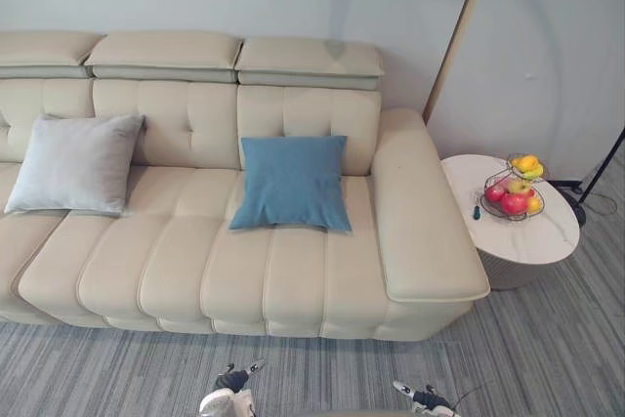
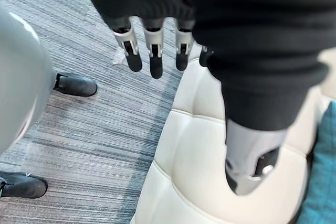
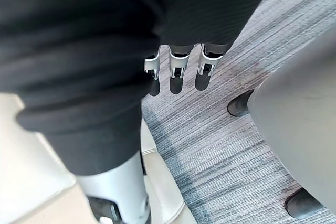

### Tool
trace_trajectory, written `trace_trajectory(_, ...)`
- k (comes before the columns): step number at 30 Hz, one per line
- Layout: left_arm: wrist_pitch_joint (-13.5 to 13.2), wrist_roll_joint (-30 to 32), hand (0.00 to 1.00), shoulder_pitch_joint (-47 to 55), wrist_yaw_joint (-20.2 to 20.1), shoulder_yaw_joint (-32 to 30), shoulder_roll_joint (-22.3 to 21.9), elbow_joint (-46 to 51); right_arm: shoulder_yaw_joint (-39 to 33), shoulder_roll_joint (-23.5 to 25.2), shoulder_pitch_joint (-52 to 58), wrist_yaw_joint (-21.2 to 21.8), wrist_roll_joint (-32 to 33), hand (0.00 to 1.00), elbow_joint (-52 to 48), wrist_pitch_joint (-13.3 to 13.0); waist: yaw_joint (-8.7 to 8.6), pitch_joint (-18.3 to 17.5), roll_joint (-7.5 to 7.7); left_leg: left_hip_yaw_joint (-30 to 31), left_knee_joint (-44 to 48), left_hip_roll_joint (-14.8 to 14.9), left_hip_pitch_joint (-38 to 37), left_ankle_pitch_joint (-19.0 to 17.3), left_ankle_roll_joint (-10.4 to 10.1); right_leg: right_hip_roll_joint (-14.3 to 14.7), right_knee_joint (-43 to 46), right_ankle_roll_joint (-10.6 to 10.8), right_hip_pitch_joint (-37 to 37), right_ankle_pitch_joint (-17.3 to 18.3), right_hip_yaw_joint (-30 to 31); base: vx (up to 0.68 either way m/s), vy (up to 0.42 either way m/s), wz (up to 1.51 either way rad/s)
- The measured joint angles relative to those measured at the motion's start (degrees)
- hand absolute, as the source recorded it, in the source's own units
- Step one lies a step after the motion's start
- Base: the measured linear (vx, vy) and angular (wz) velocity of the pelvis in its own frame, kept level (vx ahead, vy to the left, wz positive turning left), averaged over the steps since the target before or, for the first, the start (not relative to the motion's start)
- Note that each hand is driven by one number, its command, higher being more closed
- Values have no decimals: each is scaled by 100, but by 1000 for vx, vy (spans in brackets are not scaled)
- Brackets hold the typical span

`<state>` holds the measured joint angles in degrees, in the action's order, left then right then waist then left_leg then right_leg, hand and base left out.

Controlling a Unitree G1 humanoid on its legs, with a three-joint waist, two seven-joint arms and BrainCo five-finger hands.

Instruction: Pick up cushions and gather them together orderly.

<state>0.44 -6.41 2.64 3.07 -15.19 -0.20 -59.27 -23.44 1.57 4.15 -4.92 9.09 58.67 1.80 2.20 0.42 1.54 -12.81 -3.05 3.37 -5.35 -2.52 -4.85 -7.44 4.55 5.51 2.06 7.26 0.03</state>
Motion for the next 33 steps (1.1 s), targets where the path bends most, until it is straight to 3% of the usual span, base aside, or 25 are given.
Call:
trace_trajectory(2, 0, 2, 0, -81, -8, -124, -28, -80, 3, -37, -78, 8, 10, 0, 14, -6, 4, 111, -86, -242, 237, 136, -69, -171, -54, 130, -23, -38, -2, -101, 279, 42, -35, -67)
trace_trajectory(7, -2, 8, 0, -175, -76, -129, -72, -158, 92, -37, -86, 21, 53, 0, -43, -15, -1, 148, -139, -864, 743, 430, -42, -550, -164, 440, 11, -109, -316, -245, 1068, 6, -46, -99)
trace_trajectory(9, 4, 14, 0, -308, -102, -119, -116, -229, 178, -35, -106, 26, 53, 0, -141, -11, -44, 171, -108, -1429, 809, 555, 39, -624, -202, 676, 10, -110, -767, -534, 1647, -63, -38, -161)
trace_trajectory(12, 5, 23, 0, -391, -100, -114, -146, -220, 246, -5, -210, 25, 51, 0, -167, -8, -89, 214, -70, -2168, 836, 655, 26, -642, -203, 919, 1, -54, -1187, -981, 1943, -56, -54, -175)
trace_trajectory(13, 4, 71, 0, -406, -96, -107, -131, -209, 295, 12, -328, 26, 45, 0, -189, -16, -94, 266, -116, -2576, 861, 767, -3, -655, -205, 967, -47, -117, -1421, -1173, 1542, -52, -93, -153)
trace_trajectory(14, 0, 72, 0, -416, -93, -93, -121, -183, 297, 17, -337, 26, 37, 0, -194, -12, -99, 286, -124, -2723, 870, 781, -28, -689, -219, 948, 15, -263, -1530, -1082, 1115, -41, -105, -162)
trace_trajectory(15, -7, 69, 0, -430, -79, -30, -85, -99, 319, 18, -357, 22, 26, 0, -200, -6, -111, 351, -62, -3093, 979, 790, -152, -785, -295, 700, 557, -620, -1729, -615, -244, -51, -106, -137)
trace_trajectory(16, -6, 66, 0, -416, -72, 142, -76, -71, 328, -30, -292, 16, -14, 0, -223, -17, -164, 378, -81, -3415, 1120, 838, -331, -823, -352, 150, 1132, -788, -1844, -300, -1783, -36, -101, -140)
trace_trajectory(17, -6, 66, 0, -365, -72, 181, -81, -65, 324, -48, -261, 12, -16, 0, -278, -21, -169, 391, -103, -3573, 1277, 912, -442, -940, -425, -156, 1434, -812, -1760, -226, -2442, -9, -117, -94)
trace_trajectory(18, -3, 66, 0, -344, -70, 198, -85, -68, 319, -66, -267, 10, -22, 0, -292, -26, -174, 409, -137, -3629, 1334, 942, -502, -989, -470, -158, 1537, -839, -1751, -188, -2580, 52, -130, -75)
trace_trajectory(21, 1, 74, 0, -316, -85, 246, -140, -70, 104, -142, -278, -3, -48, 0, -293, -25, -221, 477, -292, -3718, 1414, 1092, -746, -960, -477, 256, 1622, -879, -1819, 59, -2157, 57, -199, -82)
trace_trajectory(22, 6, 82, 0, -312, -93, 270, -151, -110, 71, -170, -306, 2, -44, 0, -252, -24, -221, 509, -329, -3667, 1809, 1235, -643, -896, -479, 348, 1673, -940, -1916, 122, -2071, 90, -200, -101)
trace_trajectory(24, 27, 95, 0, -328, -93, 204, -170, -107, -5, -190, -311, -5, -35, 0, -239, -8, -227, 606, -366, -3398, 3100, 1740, -333, -765, -266, 591, 1551, -958, -1833, 138, -1771, 128, -217, -99)
trace_trajectory(25, 12, 93, 0, -311, -101, 6, -173, -87, -10, -190, -309, -25, -30, 0, -210, 3, -214, 702, -358, -2862, 4141, 2073, -20, -500, 424, 770, 1449, -1029, -1634, 120, -1501, 152, -189, -123)
trace_trajectory(26, -15, 85, 0, -312, -103, -172, -192, -44, 57, -208, -361, -38, -30, 0, -177, -8, -197, 827, -353, -1772, 4947, 1898, 484, -924, 302, 1016, 1384, -1193, -1436, 116, -1086, 161, -150, -133)
trace_trajectory(28, -28, 55, 0, -297, -107, -166, -186, 27, 113, -230, -399, -48, -18, 0, -135, -5, -182, 834, -349, -1142, 5009, 1535, 834, -1216, 16, 1127, 1317, -1209, -1379, 125, -808, 82, -27, -114)
trace_trajectory(29, -71, 16, 0, -293, -113, -163, -188, 138, 148, -234, -405, -46, -19, 0, -103, -2, -155, 870, -313, -684, 4726, 1117, 1130, -1368, 65, 1245, 1176, -1193, -1247, 119, -493, 105, 10, -127)
trace_trajectory(31, -135, -46, 0, -271, -112, -186, -191, 281, 277, -231, -416, -50, -21, 0, -80, 0, -15, 900, -254, 16, 3916, 598, 1510, -1430, 179, 1470, 965, -1192, -1017, 119, 183, 158, 31, -159)
trace_trajectory(33, -145, -53, 0, -272, -104, -210, -253, 368, 339, -226, -424, -54, -22, 0, -66, 1, 83, 887, -233, 722, 3374, 279, 1791, -1403, 154, 1601, 927, -1192, -953, 119, 617, 198, 90, -167)
